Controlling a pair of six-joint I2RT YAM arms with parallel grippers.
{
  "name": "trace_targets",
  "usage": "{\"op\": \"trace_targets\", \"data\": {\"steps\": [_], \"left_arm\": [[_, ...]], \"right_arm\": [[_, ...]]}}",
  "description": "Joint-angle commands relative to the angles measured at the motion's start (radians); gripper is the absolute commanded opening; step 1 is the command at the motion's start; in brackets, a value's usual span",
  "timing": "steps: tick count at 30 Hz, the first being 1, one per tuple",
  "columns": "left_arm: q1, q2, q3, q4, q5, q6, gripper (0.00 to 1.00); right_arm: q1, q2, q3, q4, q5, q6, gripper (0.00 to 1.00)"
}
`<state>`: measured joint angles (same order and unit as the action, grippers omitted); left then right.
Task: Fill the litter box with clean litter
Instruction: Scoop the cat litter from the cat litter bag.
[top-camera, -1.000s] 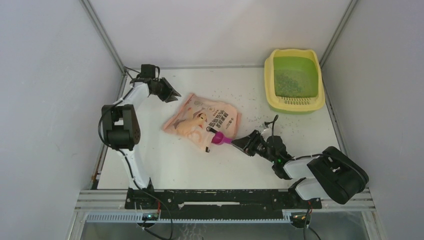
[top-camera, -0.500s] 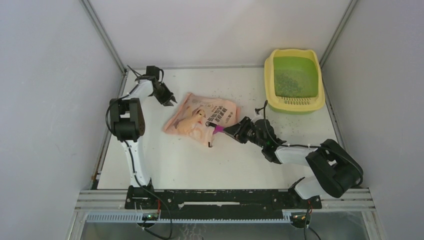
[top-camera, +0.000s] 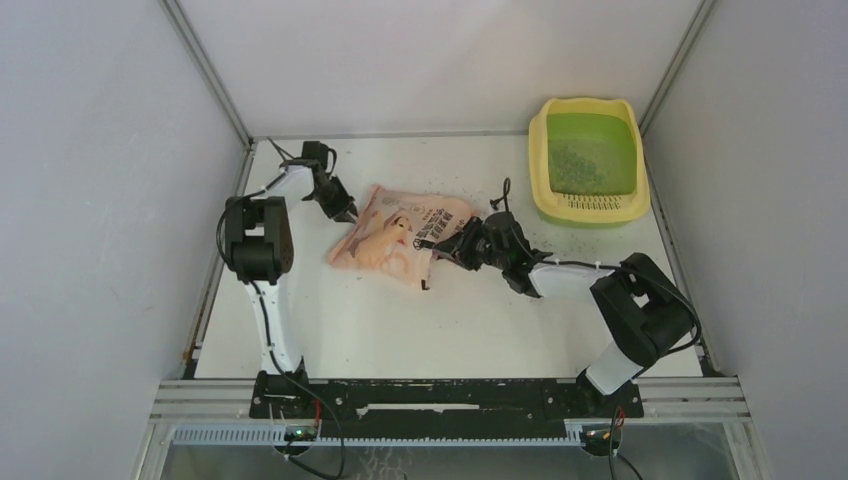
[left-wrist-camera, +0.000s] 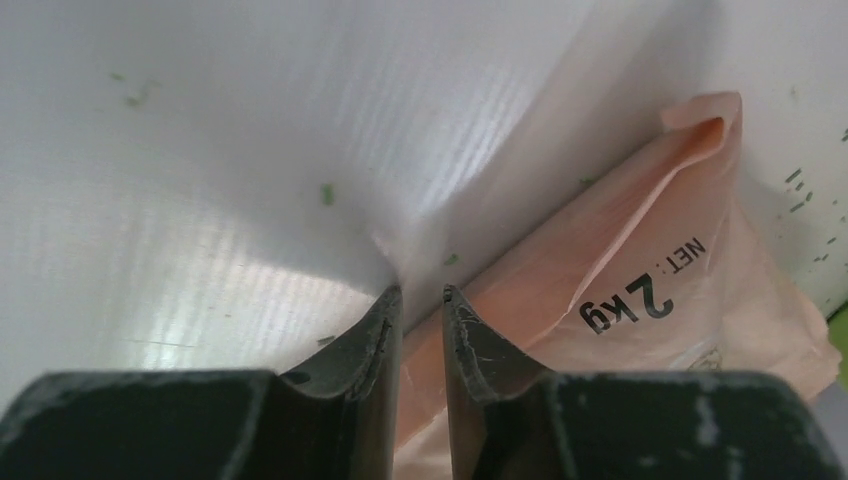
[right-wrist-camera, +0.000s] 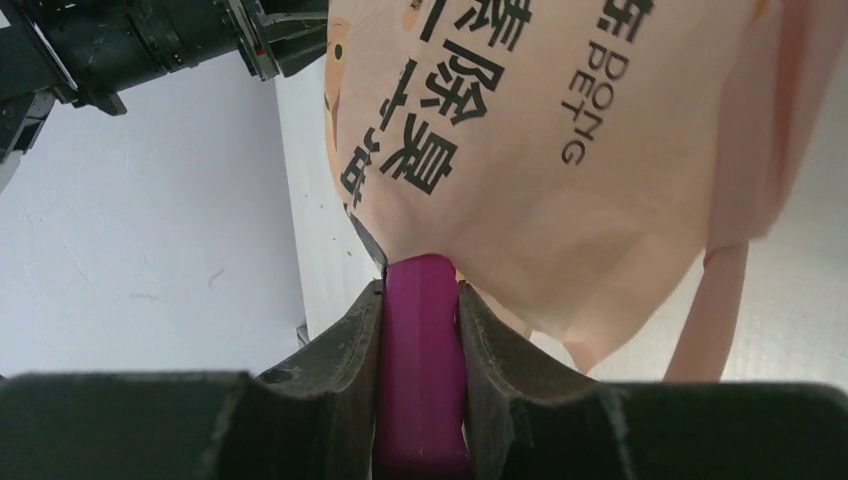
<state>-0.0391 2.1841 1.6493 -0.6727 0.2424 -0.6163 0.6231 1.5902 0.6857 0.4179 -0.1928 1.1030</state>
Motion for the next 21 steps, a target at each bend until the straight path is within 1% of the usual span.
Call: {"op": "trace_targets", "data": {"steps": [1,5,7,9,15,21], "left_arm": [[-0.072,-0.021,-0.042,-0.038,0.019,0.06,0.25],[-0.119,-0.047,-0.076,-0.03,0.032,0.07,0.25],[-0.136,-0.049,-0.08,-0.031,0.049,0.075,0.25],[-0.149,-0.047,-0.088,-0.037,0.062,0.081,0.25],[-0.168,-0.063,-0.146,-0.011,0.1,0.083,0.24],[-0.189,-0.085,-0.163,-0.002,0.134,0.08,0.23]], "right_arm": [[-0.011,0.048,0.107,-0.166,-0.004,-0.066,0.0],[-0.019,0.116,0.157,-0.156,-0.036,-0.07,0.0],[-0.021,0.154,0.172,-0.113,-0.05,-0.064,0.0],[-0.022,0.198,0.176,-0.02,-0.078,-0.048,0.0],[-0.018,0.322,0.258,0.058,-0.113,-0.034,0.0],[-0.011,0.427,0.367,0.043,-0.114,-0.024,0.0]]}}
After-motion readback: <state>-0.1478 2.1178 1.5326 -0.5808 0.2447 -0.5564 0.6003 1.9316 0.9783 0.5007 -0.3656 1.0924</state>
